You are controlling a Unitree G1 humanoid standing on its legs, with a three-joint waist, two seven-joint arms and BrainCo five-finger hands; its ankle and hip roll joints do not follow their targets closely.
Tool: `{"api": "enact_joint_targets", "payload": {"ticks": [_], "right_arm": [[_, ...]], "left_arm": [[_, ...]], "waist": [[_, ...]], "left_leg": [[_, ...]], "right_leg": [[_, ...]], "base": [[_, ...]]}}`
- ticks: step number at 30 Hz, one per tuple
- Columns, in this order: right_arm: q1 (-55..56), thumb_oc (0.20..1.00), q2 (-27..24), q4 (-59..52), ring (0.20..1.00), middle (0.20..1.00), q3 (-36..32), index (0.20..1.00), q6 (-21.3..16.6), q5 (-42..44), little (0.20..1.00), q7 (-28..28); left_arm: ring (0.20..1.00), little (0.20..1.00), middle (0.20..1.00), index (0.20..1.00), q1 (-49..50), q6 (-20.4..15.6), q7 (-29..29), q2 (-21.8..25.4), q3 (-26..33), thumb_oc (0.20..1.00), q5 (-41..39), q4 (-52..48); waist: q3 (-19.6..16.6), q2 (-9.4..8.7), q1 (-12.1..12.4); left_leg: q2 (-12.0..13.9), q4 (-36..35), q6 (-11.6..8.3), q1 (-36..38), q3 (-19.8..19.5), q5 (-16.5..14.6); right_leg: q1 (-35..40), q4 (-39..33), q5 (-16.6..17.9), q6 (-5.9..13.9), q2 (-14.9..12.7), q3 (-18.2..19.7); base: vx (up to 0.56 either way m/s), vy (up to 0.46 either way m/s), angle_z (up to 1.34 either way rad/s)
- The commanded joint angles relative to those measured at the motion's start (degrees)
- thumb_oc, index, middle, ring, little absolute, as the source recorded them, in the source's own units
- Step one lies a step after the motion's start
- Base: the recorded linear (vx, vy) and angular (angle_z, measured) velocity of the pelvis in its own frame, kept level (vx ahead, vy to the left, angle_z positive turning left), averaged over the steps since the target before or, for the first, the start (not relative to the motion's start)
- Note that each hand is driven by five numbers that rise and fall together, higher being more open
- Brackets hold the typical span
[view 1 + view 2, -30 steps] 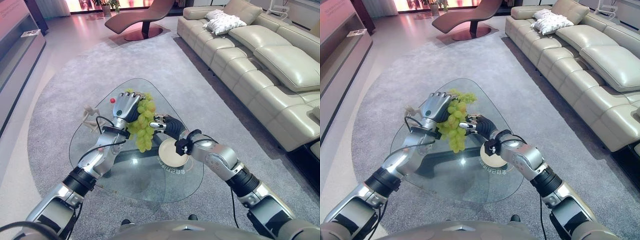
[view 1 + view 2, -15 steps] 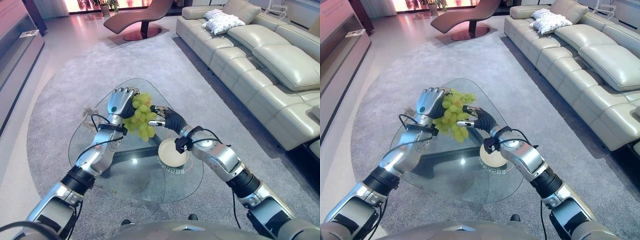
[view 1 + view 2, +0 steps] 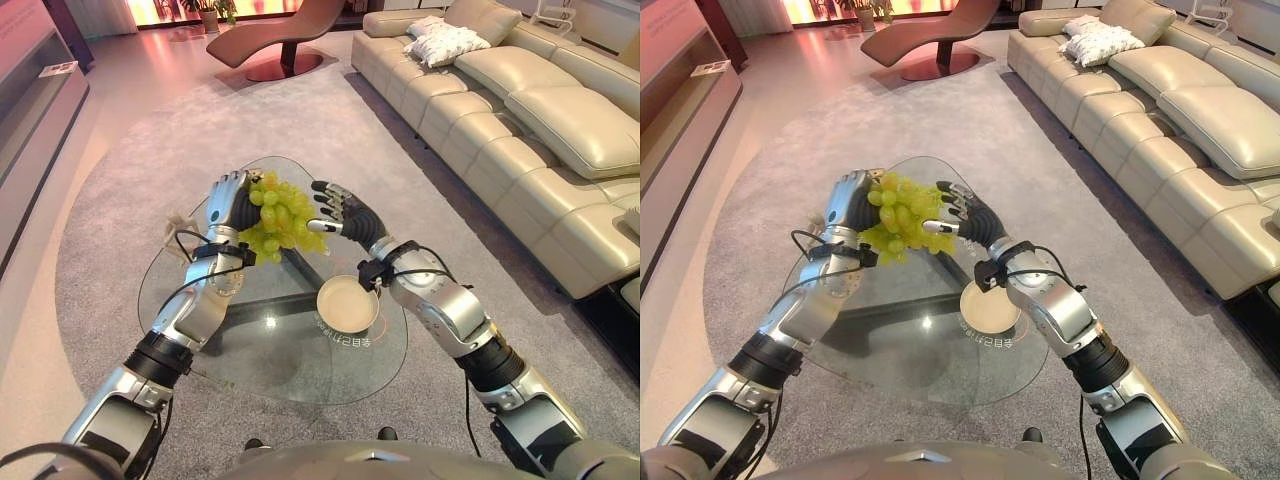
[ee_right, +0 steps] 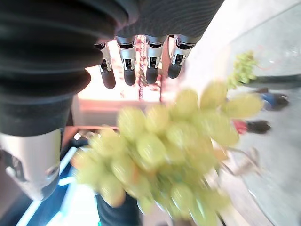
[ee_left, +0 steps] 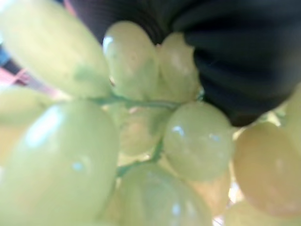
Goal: Pick up fruits into the plate
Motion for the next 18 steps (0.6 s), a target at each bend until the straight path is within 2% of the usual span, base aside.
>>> {"api": "enact_joint_targets", "payload": {"ticks": [1,4,5,6,12,18], "right_arm": [[-1.84,1.0,0.47,-6.66,1.0,1.0,-3.79,1.0,-8.1,-6.14,1.0,-6.32],[-1.75,1.0,0.62,-6.78,1.0,1.0,-4.5,1.0,-10.02,-8.63,1.0,-9.51],[-1.36,1.0,1.0,-6.85,1.0,1.0,-5.93,1.0,-12.29,-12.25,1.0,-13.16],[-1.1,1.0,1.06,-7.15,1.0,1.0,-6.67,1.0,-12.91,-13.65,1.0,-14.1],[0.88,1.0,-1.71,-7.86,1.0,1.0,-9.05,1.0,-13.53,-13.35,1.0,-14.27],[1.35,1.0,-1.73,-7.32,1.0,1.0,-8.01,1.0,-13.5,-8.73,1.0,-12.45]], "left_arm": [[0.2,0.2,0.2,0.2,-4.56,-0.85,2.68,1.83,3.04,0.2,-1.66,-1.41],[0.2,0.2,0.2,0.2,-4.34,-0.95,3.01,1.52,3.21,0.2,-2.5,-1.17],[0.2,0.2,0.2,0.2,-3.86,-1.07,3.4,1.1,3.55,0.2,-2.68,-0.98],[0.2,0.2,0.2,0.2,-3.48,-1.18,3.3,0.99,3.82,0.2,-2.93,-1.25],[0.2,0.2,0.2,0.2,-0.51,-2.04,0.99,2.89,6.73,0.2,-2.68,-3.46],[0.2,0.2,0.2,0.2,-0.09,-1.69,3.05,3.47,6.71,0.2,-1.33,-3.65]], "waist": [[-0.92,-0.08,-0.29],[-0.98,0.08,-0.35],[-0.99,0.47,-0.45],[-0.96,0.69,-0.5],[-0.8,0.87,-0.31],[-0.97,0.64,-0.08]], "left_leg": [[-0.25,1.52,1.53,-0.48,-1.2,-4.26],[-0.27,1.49,1.56,-0.46,-1.08,-4.27],[-0.37,1.29,1.63,-0.31,-0.96,-4.28],[-0.46,1.17,1.68,-0.24,-0.93,-4.32],[-0.58,1.2,1.72,-0.34,-0.8,-4.47],[-0.63,1.14,1.67,-0.63,-0.96,-4.33]], "right_leg": [[2.72,4.57,-5.45,1.52,-2.77,-3.83],[2.72,4.48,-5.38,1.56,-2.82,-3.85],[2.73,4.31,-5.23,1.6,-2.86,-3.87],[2.68,4.29,-5.23,1.66,-2.86,-3.84],[2.54,4.27,-5.27,1.64,-2.96,-3.86],[2.54,4.23,-5.28,1.55,-2.93,-4.18]], "base": [[0.0,0.0,0.0],[0.0,0.0,0.0],[-0.01,0.035,0.0],[-0.01,0.044,-0.01],[0.0,0.005,0.0],[0.0,0.0,0.0]]}}
